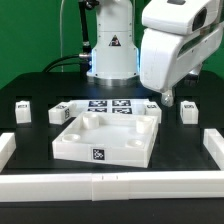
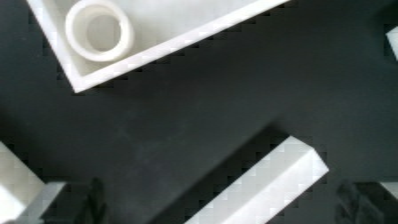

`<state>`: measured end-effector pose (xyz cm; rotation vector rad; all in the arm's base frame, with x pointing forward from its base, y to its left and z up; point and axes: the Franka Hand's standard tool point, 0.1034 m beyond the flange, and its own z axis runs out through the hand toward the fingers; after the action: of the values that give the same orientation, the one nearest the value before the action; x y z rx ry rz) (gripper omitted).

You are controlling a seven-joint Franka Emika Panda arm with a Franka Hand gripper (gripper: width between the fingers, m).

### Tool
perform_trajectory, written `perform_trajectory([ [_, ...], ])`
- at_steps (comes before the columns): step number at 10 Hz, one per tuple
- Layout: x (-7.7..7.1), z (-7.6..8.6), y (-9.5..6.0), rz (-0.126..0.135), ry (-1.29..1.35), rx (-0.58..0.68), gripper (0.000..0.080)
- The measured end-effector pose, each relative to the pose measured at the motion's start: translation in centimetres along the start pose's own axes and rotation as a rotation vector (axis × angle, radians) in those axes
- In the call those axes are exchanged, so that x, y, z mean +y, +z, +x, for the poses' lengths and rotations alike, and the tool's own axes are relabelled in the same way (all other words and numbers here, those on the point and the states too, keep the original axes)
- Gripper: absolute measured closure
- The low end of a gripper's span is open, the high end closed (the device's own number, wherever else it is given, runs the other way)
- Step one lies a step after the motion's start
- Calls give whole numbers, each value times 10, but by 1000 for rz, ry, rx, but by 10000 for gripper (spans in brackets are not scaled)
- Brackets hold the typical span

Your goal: Assemble one leg

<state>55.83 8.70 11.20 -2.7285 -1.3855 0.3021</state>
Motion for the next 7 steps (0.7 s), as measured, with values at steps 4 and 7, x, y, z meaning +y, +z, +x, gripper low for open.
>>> perform_trajectory([
  [4,0,0,0,9,0,-9,150],
  [7,0,-1,0,10,1,-9,150],
])
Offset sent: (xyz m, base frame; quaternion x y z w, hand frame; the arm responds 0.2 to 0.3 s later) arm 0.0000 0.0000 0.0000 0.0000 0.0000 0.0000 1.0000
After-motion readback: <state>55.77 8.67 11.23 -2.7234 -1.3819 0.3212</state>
